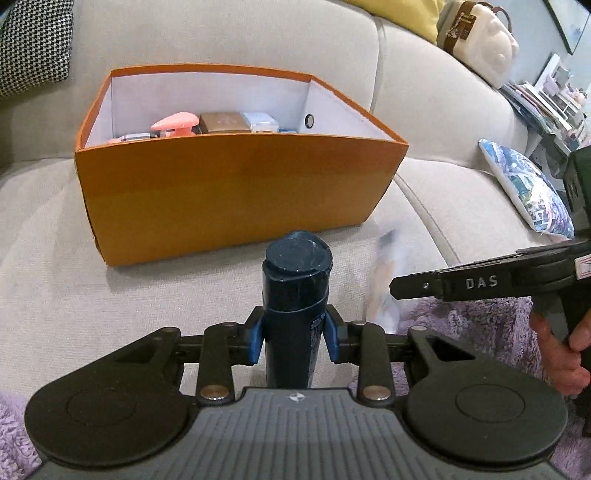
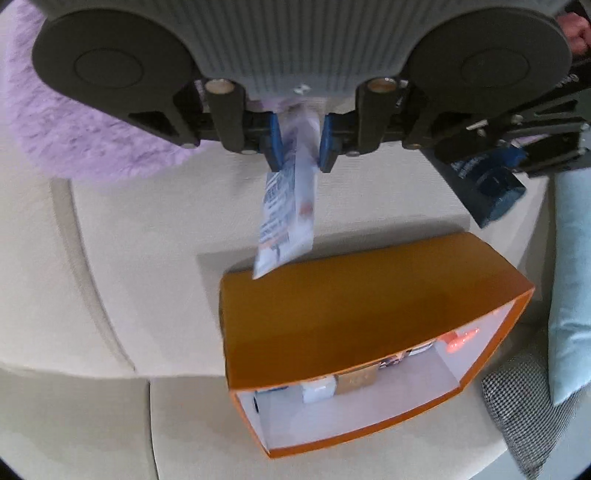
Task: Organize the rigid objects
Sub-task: 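Lift spray can with left tool while right tool lifts Vaseline tube toward shoebox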
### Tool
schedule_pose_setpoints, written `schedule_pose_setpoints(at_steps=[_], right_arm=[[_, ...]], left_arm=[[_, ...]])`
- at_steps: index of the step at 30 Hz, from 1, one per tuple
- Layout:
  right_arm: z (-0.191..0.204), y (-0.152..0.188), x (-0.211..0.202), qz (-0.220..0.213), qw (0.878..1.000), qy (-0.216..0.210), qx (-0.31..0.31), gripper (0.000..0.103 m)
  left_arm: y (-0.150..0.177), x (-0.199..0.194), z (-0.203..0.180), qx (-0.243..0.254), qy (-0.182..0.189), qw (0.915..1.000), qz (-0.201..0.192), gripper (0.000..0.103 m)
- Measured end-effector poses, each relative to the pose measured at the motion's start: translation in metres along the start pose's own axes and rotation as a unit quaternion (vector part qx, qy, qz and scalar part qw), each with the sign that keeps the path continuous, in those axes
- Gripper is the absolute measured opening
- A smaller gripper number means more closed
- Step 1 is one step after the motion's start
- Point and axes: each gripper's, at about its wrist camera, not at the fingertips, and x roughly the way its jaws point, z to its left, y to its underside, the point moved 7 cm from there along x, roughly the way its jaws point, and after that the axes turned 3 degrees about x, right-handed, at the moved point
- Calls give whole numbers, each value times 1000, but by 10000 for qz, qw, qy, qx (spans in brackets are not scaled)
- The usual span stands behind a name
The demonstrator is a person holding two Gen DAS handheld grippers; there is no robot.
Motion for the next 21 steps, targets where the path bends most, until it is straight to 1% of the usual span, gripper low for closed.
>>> schedule_pose_setpoints(at_steps=[3,4,5,7,8,9,12,14,15,17,20,21], right_arm=[[-6,-6,12,51,9999,92,127,20],[-9,-6,17,121,9997,137,189,21],[-10,-6,21,206,9993,165,256,24],[-10,-7,26,264,9987,33,440,26],[-7,-8,27,271,9985,-53,478,31],[-4,-8,29,295,9985,-94,451,33],[3,-11,41,333,9991,68,273,34],[-2,-14,52,447,9981,143,392,35],[-7,-16,59,523,9972,110,523,36],[-14,-19,69,604,9949,-101,806,38],[-20,-22,81,692,9916,-315,1050,45],[-21,-24,84,716,9904,-375,1121,45]], left_arm=[[1,2,3,-92,-11,10000,36,37],[2,2,4,-126,-1,9999,33,37],[2,2,5,-159,8,9999,30,37],[2,1,9,-241,25,9997,22,37],[2,1,10,-287,25,9996,18,37],[2,2,11,-341,28,9994,21,37],[0,4,15,-408,43,9992,19,37],[-1,6,15,-412,48,9991,31,37],[-1,7,16,-420,50,9991,37,37],[-1,8,16,-440,54,9990,39,37],[-2,9,19,-471,68,9989,48,37],[-2,10,19,-479,70,9988,59,37]])
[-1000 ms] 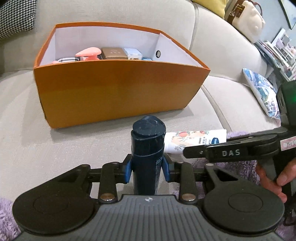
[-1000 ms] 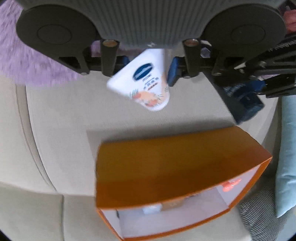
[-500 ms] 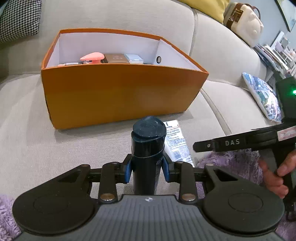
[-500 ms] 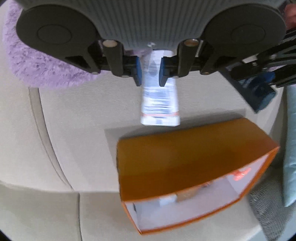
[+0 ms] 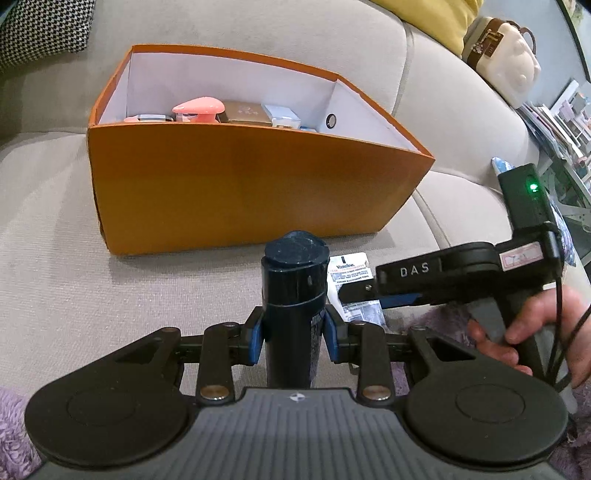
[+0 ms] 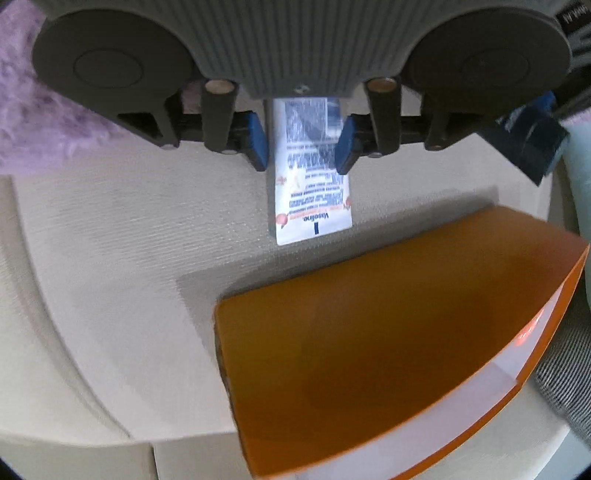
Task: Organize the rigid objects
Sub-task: 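Lift spray can with left tool while right tool lifts Vaseline tube toward shoebox, then lower spray can with left tool while right tool lowers tube into shoebox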
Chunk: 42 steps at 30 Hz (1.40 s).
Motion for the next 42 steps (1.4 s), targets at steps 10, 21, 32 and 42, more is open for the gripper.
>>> schedule_pose_setpoints(at_steps=[10,21,32,42], right_arm=[[19,15,-43,-390,9952,-199,-870,17],[70,-11,-155,-1642,9684,-732,-1730,15],[108,-113,-148,-1898,9518,-588,-2337,15],[84,-153,-44,-984,9875,-675,-1031,16]], left_arm=[[-3,-12,-5,100,128,9995,-284,37],[-76,-91,-31,398,624,9863,-1475,37],[-183,-52,-34,1108,286,9838,-1379,37],[-178,33,5,802,-411,9953,-360,37]])
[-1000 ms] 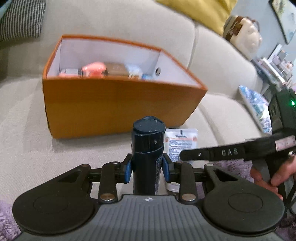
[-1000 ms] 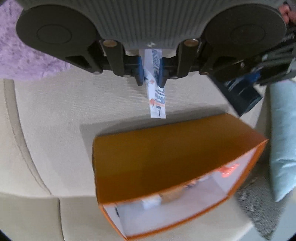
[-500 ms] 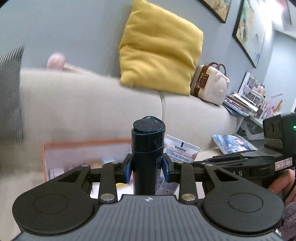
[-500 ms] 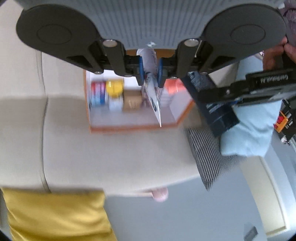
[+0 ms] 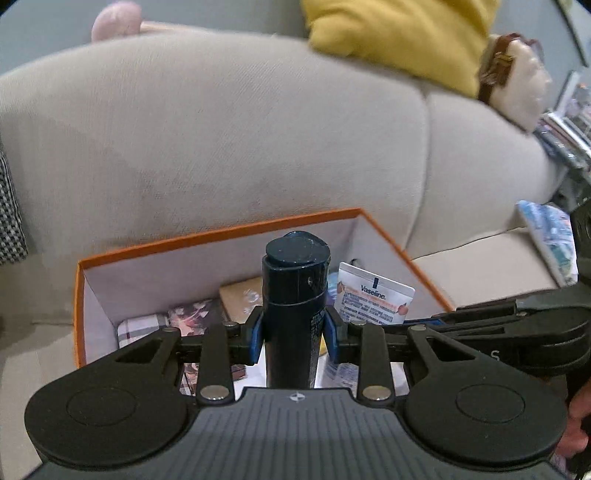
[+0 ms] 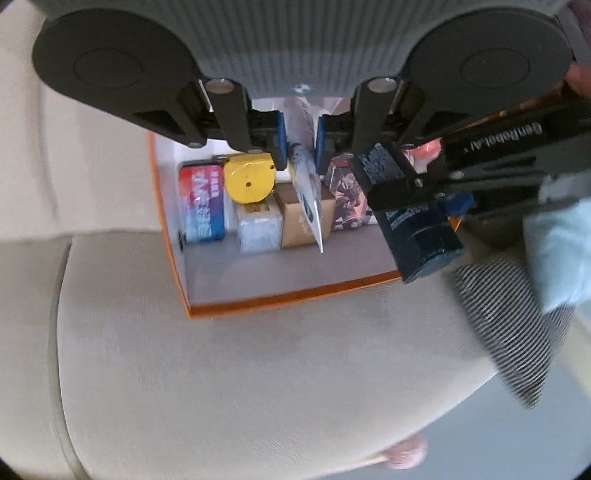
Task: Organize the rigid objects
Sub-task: 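Lower spray can with left tool while right tool lowers tube into shoebox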
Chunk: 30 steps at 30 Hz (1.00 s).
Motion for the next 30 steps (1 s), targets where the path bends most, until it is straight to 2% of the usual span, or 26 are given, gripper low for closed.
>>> schedule_pose_setpoints(at_steps=[5,12,17,24,30], right_arm=[[3,-8,18,28,10000,9,93,16],[-4,-13,33,-8,9997,18,226,16],[-2,-15,43,-108,9999,56,11,17],[-6,-6,49,130,9999,29,1,17],[-7,3,45,307,9994,40,-140,19]], left_arm=[[3,16,8,-167,-181,9994,241,37],[6,21,15,-342,-216,9988,277,36],[3,27,17,-253,-225,9988,360,36],[11,33,12,35,-97,9977,677,36],[11,30,5,261,5,9968,755,38]])
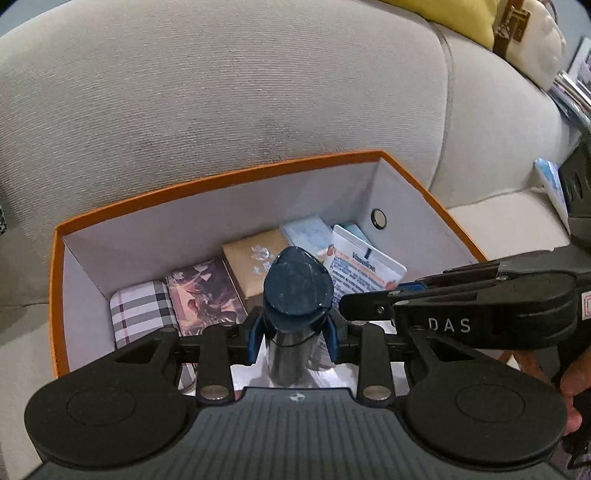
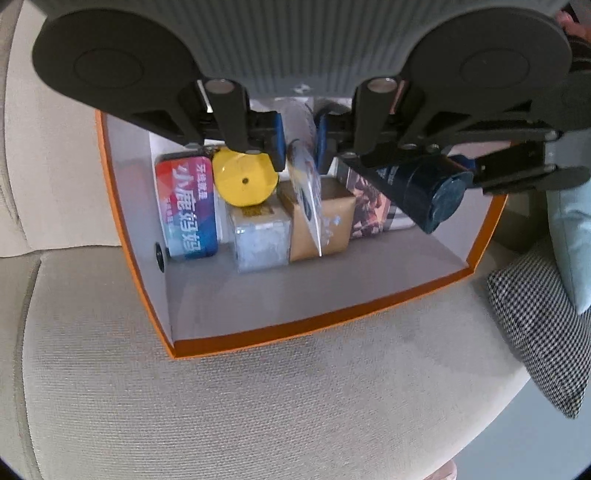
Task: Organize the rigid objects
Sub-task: 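Lower spray can with left tool while right tool lowers tube into shoebox, then open both tools to release the spray can and tube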
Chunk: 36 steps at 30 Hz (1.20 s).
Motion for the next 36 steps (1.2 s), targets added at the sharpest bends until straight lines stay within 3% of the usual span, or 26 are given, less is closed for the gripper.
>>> schedule_pose_setpoints(at_steps=[13,22,28,32,36], right_arm=[[11,10,-13,3,9992,-54,-408,21],[26,15,-44,-245,9977,-9,-637,38],[44,19,-92,-634,9933,124,-953,51],[59,22,-133,-1068,9883,185,-1071,58],[72,31,-173,-1734,9776,354,-1136,72]], left_arm=[[3,-22,-5,316,20,9994,-124,49],[7,-59,-5,308,-105,9987,-396,67],[5,-113,-6,291,-294,9946,-948,77],[4,-161,-9,372,-771,9816,-1709,79],[16,-214,-15,352,-1463,9530,-2631,89]])
